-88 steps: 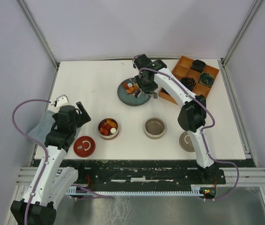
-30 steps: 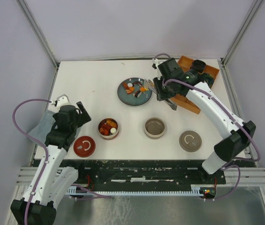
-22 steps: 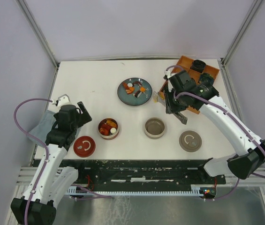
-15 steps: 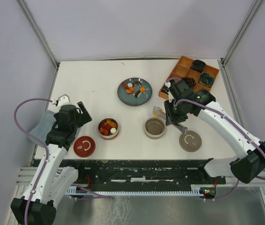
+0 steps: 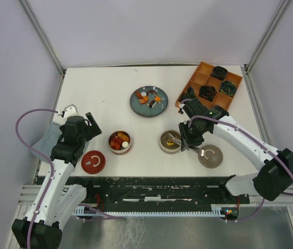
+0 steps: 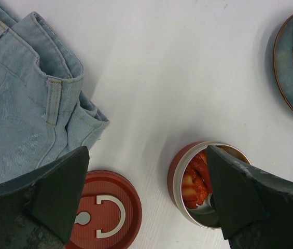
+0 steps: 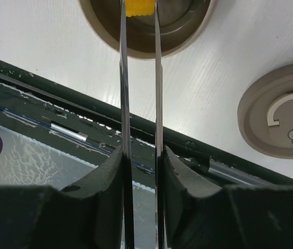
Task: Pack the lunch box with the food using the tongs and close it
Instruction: Place the fake food in the packing box.
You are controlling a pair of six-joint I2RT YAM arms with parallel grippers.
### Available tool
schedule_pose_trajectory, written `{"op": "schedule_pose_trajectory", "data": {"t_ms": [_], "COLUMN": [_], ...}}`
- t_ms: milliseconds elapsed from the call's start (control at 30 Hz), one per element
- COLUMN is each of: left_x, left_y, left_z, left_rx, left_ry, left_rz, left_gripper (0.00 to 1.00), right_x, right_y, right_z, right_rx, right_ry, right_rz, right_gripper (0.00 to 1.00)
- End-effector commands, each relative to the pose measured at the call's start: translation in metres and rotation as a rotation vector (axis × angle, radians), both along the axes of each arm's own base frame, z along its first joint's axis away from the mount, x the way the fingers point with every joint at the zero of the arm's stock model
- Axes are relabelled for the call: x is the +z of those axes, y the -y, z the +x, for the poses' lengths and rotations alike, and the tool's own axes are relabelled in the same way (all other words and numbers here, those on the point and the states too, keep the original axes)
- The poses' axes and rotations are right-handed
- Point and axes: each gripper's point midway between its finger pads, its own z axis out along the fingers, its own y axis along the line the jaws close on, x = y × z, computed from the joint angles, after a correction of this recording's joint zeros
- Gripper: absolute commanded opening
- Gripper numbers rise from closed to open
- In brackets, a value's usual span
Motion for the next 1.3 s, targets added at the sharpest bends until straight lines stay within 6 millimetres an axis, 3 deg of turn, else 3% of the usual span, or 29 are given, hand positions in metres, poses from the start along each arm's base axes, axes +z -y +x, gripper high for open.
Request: {"op": "schedule_pose_trajectory", "data": {"t_ms": [0, 300, 733, 1267], "left_x": [0.011, 0.010, 0.010, 0.009], "left_y": [-0.002, -0.002, -0.001, -0.002], "left_z": [0.008, 0.007, 0.007, 0.007], "left_rx": [0.006, 0.008, 0.006, 0.005], "left_ry": [0.049, 0.046, 0.043, 0.041], "left_rz": [0.004, 0.006, 0.005, 0.006], "left_gripper": [1.00, 1.00, 1.00, 1.00], "right_x": [0.004, -0.005, -0.014, 0.016], "right_y": [-0.020, -0.035, -0.040, -0.040], "right_z": [0.012, 0.018, 0.014, 0.016], "right_rx": [0.005, 0.004, 0.005, -0.018], "right_ry": [0.036, 0.022, -0.010, 0.065], "right_rz": [0.086, 0.130, 0.154, 0.207], "right_gripper": [0.37, 0.40, 0.48, 0.51]}}
